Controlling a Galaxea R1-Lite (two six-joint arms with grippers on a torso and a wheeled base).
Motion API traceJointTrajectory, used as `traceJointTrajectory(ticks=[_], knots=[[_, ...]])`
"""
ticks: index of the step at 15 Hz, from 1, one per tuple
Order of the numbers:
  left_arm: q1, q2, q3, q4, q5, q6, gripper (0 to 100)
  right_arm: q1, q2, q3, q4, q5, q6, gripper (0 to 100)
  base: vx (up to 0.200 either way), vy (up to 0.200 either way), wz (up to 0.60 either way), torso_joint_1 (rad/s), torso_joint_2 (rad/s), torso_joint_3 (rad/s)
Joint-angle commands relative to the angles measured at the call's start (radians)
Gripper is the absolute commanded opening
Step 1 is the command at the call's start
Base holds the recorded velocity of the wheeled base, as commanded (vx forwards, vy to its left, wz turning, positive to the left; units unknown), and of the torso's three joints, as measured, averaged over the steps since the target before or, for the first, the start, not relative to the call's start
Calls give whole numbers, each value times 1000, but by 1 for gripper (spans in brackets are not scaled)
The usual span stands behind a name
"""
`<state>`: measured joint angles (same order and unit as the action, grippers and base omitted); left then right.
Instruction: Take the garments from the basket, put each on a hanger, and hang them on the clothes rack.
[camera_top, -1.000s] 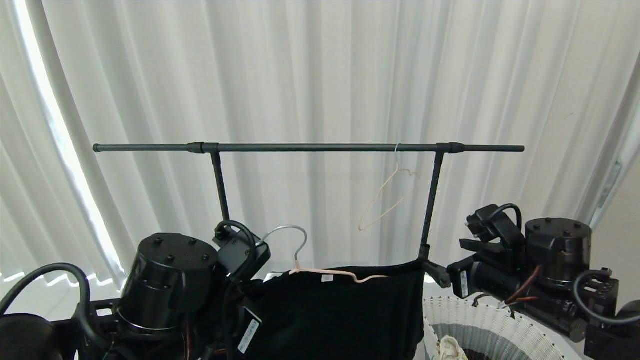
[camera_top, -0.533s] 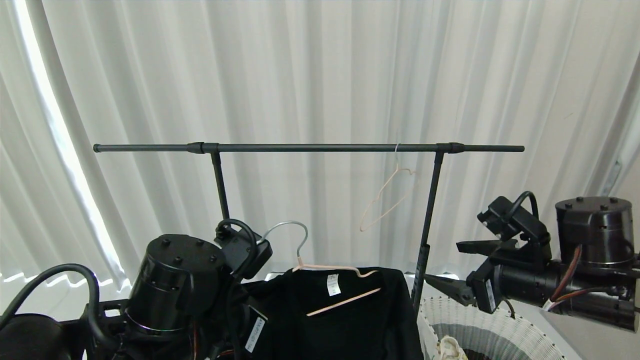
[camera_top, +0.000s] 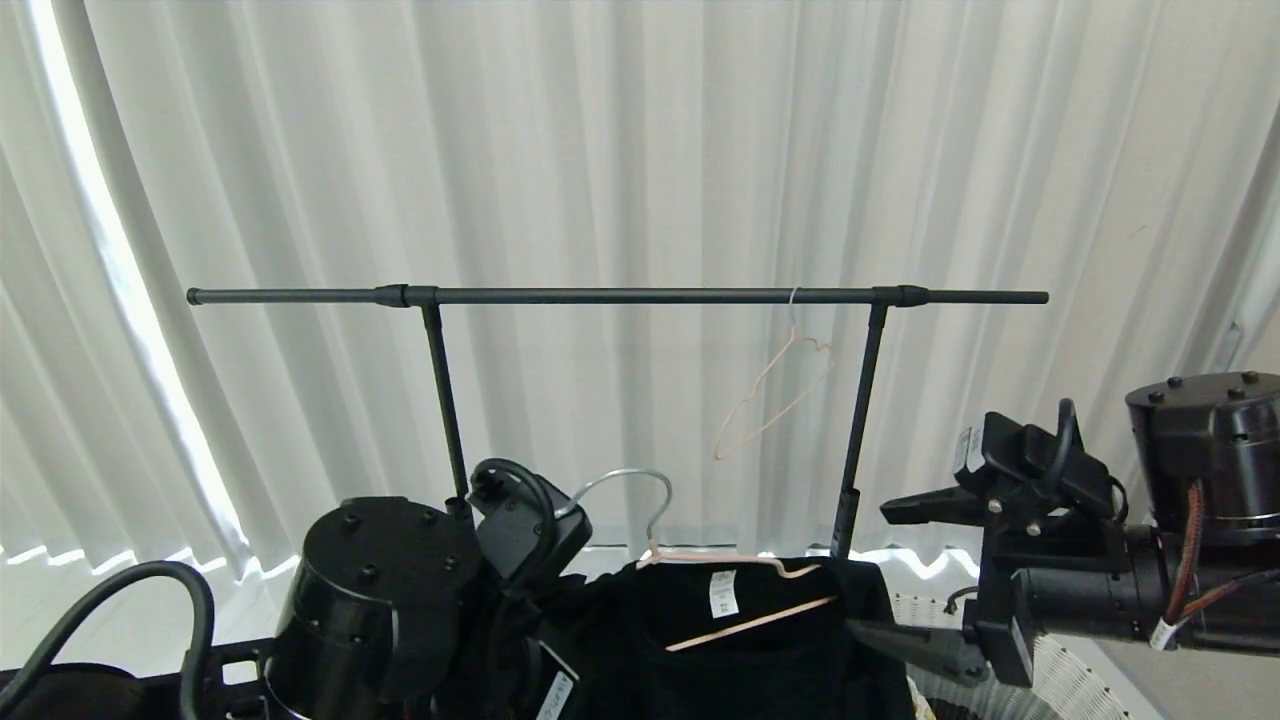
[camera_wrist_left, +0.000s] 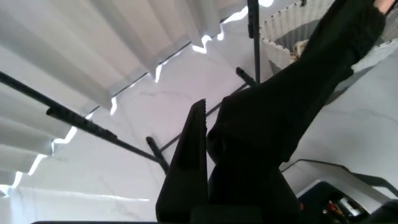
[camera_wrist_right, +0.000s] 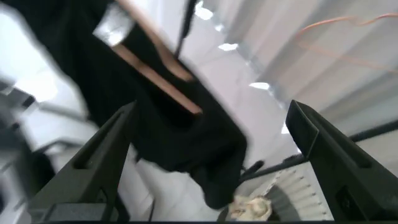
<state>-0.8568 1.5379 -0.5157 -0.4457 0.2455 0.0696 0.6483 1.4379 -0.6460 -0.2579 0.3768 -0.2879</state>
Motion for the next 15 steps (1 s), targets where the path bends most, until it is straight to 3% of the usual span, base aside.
traceJointTrajectory(ticks=[1, 5, 15], knots=[[-77, 16, -1, -5, 0, 1, 0, 91, -30, -41, 66, 19, -34, 100, 0, 0, 0, 0, 0, 0], [-157, 18, -6, -5, 0, 3, 0, 202, 33, -66, 154, 16, -79, 100, 0, 0, 0, 0, 0, 0], [-171, 10, -7, -28, 0, 4, 0, 206, 127, -146, 252, 16, -74, 100, 0, 0, 0, 0, 0, 0]])
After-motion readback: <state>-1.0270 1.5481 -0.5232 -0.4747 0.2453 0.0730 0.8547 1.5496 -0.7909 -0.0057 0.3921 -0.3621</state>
